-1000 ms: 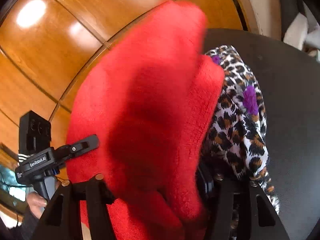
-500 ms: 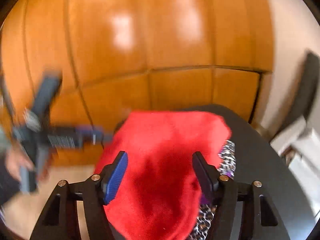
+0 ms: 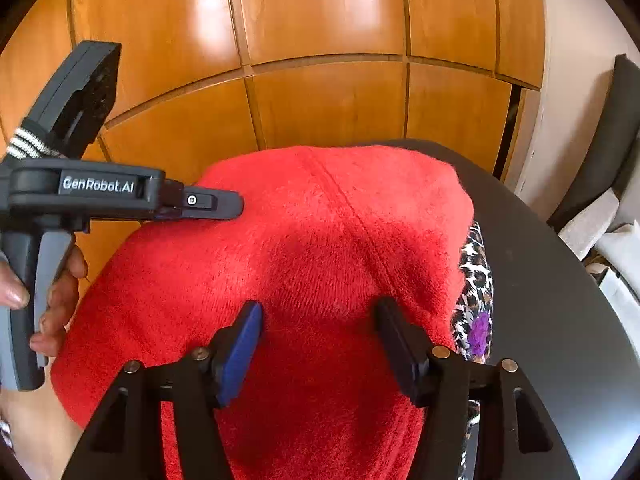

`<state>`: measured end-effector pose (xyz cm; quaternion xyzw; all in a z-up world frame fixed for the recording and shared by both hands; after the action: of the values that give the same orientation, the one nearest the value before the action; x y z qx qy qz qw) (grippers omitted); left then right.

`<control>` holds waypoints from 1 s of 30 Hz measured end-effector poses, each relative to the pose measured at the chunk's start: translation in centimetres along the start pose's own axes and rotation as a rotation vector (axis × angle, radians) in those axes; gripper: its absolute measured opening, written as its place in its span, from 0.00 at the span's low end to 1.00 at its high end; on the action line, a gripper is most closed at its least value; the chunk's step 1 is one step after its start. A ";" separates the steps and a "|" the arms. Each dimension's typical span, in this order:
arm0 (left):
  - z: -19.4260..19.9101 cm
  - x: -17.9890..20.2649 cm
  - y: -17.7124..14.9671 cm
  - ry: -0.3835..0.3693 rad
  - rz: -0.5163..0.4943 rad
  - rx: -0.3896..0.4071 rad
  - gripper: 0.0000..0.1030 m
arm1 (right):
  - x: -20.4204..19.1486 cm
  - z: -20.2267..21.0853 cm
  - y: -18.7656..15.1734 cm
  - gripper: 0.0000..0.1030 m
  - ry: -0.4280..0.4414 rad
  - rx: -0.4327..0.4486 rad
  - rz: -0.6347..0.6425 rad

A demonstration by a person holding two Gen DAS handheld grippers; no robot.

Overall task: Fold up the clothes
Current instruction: 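Lower the folded sweater onto the leopard-print cloth and open both grippers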

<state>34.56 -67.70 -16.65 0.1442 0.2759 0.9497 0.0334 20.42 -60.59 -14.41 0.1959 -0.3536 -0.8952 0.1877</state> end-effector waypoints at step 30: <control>30.5 0.7 -9.8 0.486 -0.104 0.434 0.57 | -17.1 12.5 -3.3 0.92 -0.209 0.069 0.033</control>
<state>42.64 -43.60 2.88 -0.0972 0.4787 0.8724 -0.0164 28.29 -43.25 -4.61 0.1019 -0.4052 -0.8948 0.1574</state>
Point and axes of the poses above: each gripper's, at about its wrist camera, not at the fingertips, and z roughly against the way its jaws point, x to its right, y to its top, the point moved 3 cm from there along -z, roughly the way its jaws point, and after that the axes turned 12 degrees about y, right-handed, at the moved point
